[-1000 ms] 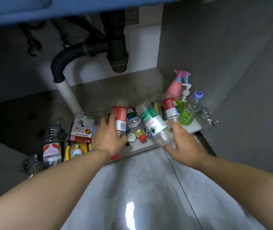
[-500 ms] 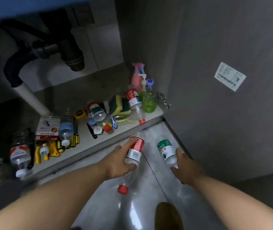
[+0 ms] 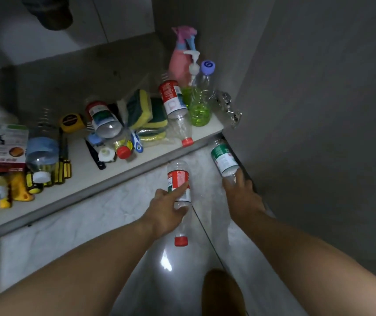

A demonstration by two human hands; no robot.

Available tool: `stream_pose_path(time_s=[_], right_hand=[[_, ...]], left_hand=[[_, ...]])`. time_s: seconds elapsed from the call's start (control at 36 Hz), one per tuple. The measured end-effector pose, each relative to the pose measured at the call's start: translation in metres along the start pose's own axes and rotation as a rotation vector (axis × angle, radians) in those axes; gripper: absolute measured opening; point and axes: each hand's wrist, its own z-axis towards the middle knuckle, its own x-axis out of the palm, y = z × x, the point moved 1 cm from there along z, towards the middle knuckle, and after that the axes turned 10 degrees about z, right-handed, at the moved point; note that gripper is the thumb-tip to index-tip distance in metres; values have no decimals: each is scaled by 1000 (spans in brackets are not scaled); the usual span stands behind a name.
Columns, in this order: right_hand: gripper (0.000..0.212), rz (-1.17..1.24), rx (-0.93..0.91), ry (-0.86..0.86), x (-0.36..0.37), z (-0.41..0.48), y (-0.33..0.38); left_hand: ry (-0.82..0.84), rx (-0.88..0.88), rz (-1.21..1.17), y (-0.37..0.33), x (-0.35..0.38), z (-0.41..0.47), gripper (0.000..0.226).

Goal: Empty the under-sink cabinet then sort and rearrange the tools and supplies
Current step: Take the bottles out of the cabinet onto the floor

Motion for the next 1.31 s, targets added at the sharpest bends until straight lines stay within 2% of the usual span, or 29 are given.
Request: stream_pose_path(time_s=[0.14,0.25,0.31,0.36,0.42,0.47,0.61,0.69,0.75,0.81,0.86,0.89,1.06,1.19,1.25,1.31], right_hand=[[91,61,59,46,7,4,-1],[63,240,-73,-143,14,-7,-2],[46,431,-135,-191,21,-13,1],[43,758,-58,-44,24,-17,9],[55,1059,32,164,29,-18,18],[65,1155,50,187,34,-13,24],[79,1092,205,30,35,6,27],[86,964,185,-45,35,10,29],[84,723,109,-162,32,7,31],[77,418,-65,-226,31,2,34],[71,226,-203,-180,34,-1,38],[68,194,-211,-138,35,-2,41],[68,159,-108,-1,19,0,35],[74,188,-98,50,-5,7,21],[69,264,-117,35,-15,10,21],[57,387,-188,-63,-30,16,23]], left_hand=[[-23,-31,-26,-5,12,27,68],[-31,-56,-48,-20,17,40,71],[-23,-76,-82,-28,16,44,75],[12,-82,-155,-36,13,47,78],[63,-57,-311,-43,11,46,78],[110,-40,-461,-48,6,42,77],[186,-71,-579,-48,-9,30,69],[203,-107,-565,-41,-18,25,65],[199,-115,-487,-35,-25,21,61],[181,-87,-354,-28,-33,18,52],[151,-39,-212,-21,-43,16,41],[141,-14,-140,-17,-49,15,37],[101,157,225,-1,-91,11,37],[-40,245,350,13,-122,4,37],[-122,273,359,19,-133,1,35],[-245,279,349,27,-143,-2,29]])
